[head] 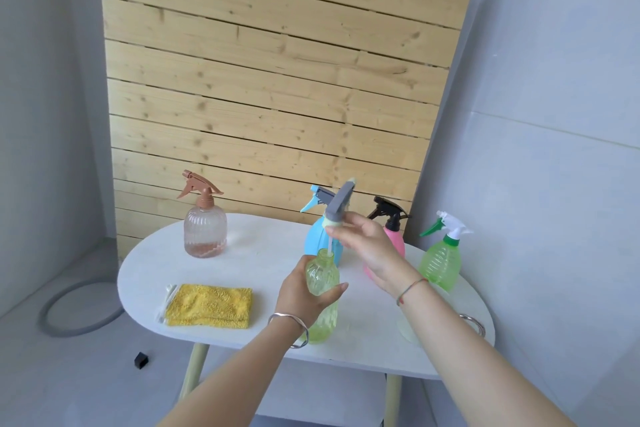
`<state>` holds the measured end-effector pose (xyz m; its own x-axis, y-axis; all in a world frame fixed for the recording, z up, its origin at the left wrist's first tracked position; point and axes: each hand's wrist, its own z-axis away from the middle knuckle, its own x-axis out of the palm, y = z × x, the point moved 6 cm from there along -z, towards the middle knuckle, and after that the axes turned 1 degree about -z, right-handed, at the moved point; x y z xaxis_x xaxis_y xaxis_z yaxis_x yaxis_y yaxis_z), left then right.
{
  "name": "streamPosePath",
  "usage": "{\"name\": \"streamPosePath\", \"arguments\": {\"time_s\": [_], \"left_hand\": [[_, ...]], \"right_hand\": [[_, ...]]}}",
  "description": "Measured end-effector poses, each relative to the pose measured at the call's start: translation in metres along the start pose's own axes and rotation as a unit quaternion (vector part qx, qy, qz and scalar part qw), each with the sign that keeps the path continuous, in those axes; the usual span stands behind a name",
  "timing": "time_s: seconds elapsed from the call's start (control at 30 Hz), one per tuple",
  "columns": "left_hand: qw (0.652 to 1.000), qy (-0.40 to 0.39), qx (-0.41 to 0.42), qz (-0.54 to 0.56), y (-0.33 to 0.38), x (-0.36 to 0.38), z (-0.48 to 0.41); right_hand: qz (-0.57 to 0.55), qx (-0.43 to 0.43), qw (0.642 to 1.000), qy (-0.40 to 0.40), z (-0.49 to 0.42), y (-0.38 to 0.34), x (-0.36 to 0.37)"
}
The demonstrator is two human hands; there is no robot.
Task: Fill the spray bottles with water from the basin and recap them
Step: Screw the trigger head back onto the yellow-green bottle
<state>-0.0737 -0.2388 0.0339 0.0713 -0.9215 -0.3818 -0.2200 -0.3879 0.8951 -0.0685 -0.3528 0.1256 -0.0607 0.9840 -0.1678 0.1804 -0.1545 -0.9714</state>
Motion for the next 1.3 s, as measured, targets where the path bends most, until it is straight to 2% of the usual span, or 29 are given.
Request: {"name": "streamPosePath", "arguments": {"time_s": [0.13, 0.37, 0.6, 0.7, 0.77, 0.83, 0.9, 0.93, 1.0, 1.1, 1.2, 1.3], "left_hand": [[1.0, 0.001, -0.003, 0.003, -0.003, 0.001, -0.001], [1.0, 0.005, -0.005, 0.0, -0.006, 0.003, -0.002], [1.0, 0.001, -0.009, -0.002, -0.007, 0.003, -0.003], [1.0, -0.015, -0.014, -0.011, -0.006, 0.004, -0.002], [0.998, -0.058, -0.005, -0.021, -0.004, 0.002, -0.003], [0.987, -0.156, -0.015, -0.031, -0.005, -0.004, -0.006], [0.972, -0.23, -0.049, 0.02, 0.001, -0.019, -0.007], [0.969, -0.225, -0.059, 0.079, 0.009, -0.03, -0.01], [0.974, -0.152, -0.035, 0.162, 0.034, -0.05, -0.018], [0.992, -0.043, 0.053, 0.109, 0.073, -0.065, -0.026], [0.996, -0.039, 0.078, 0.021, 0.083, -0.057, -0.033], [0.995, -0.037, 0.087, 0.037, 0.078, -0.052, -0.033]], "right_hand": [[0.027, -0.015, 0.999, -0.012, 0.004, 0.007, -0.011], [0.123, 0.005, 0.988, -0.089, 0.001, 0.028, -0.004], [0.133, -0.005, 0.985, -0.106, -0.002, 0.029, -0.003], [0.105, 0.003, 0.989, -0.101, 0.0, 0.032, -0.003], [0.084, 0.001, 0.992, -0.095, 0.002, 0.032, -0.002], [0.077, -0.005, 0.993, -0.088, 0.003, 0.032, -0.002], [0.076, -0.01, 0.994, -0.079, 0.004, 0.032, -0.002], [0.074, -0.014, 0.994, -0.073, 0.005, 0.032, -0.001], [0.063, -0.023, 0.996, -0.057, 0.005, 0.034, 0.0], [0.047, -0.033, 0.998, -0.032, 0.008, 0.035, 0.002], [0.03, -0.026, 0.999, -0.006, 0.012, 0.038, 0.003], [0.004, -0.019, 0.999, 0.026, 0.015, 0.044, 0.005]]}}
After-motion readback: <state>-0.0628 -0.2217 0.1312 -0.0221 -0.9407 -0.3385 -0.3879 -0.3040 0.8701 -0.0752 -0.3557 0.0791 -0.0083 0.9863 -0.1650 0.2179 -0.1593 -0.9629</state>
